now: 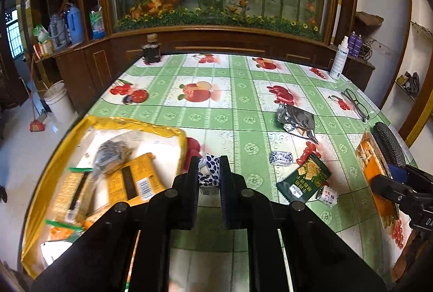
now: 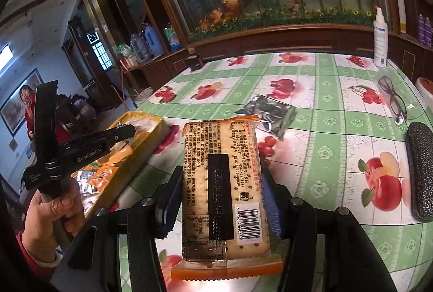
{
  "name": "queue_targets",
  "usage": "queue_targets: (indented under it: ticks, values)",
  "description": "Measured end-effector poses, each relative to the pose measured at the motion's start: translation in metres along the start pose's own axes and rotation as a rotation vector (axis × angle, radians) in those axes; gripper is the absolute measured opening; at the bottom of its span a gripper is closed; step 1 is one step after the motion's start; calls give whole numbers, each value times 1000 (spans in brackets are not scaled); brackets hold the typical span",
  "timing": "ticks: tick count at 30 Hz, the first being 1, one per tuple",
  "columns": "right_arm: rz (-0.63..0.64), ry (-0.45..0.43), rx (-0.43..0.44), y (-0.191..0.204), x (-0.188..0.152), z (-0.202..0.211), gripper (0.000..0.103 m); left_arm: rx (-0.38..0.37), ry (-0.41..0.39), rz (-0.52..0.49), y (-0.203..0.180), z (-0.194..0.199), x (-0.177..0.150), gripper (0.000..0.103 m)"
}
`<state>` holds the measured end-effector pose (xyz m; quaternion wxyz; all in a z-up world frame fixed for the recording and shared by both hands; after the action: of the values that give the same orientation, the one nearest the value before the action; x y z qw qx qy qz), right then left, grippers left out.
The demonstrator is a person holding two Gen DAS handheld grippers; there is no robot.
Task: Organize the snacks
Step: 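Carry the cube and Weidan cracker pack over the white tray and lower them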
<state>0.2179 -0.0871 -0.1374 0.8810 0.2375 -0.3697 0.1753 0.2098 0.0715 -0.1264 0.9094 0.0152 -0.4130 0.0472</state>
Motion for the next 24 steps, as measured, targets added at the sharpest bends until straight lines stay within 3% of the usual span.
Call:
queue_targets:
  ticks: [24]
  values:
    - [173, -1, 120, 143, -1, -18, 55, 132, -78, 114, 102, 63, -24, 11]
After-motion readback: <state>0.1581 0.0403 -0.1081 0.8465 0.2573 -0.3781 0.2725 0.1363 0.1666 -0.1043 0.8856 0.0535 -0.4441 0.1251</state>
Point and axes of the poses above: each gripper's, at about its wrist camera, not at the fingertips, and z roughly against the way its jaws point, y to its left, x to its top, the point moved 10 cm from there along -z, roughly the way its jaws point, and after that the axes turned 1 degree about -z, right-handed, at the moved point
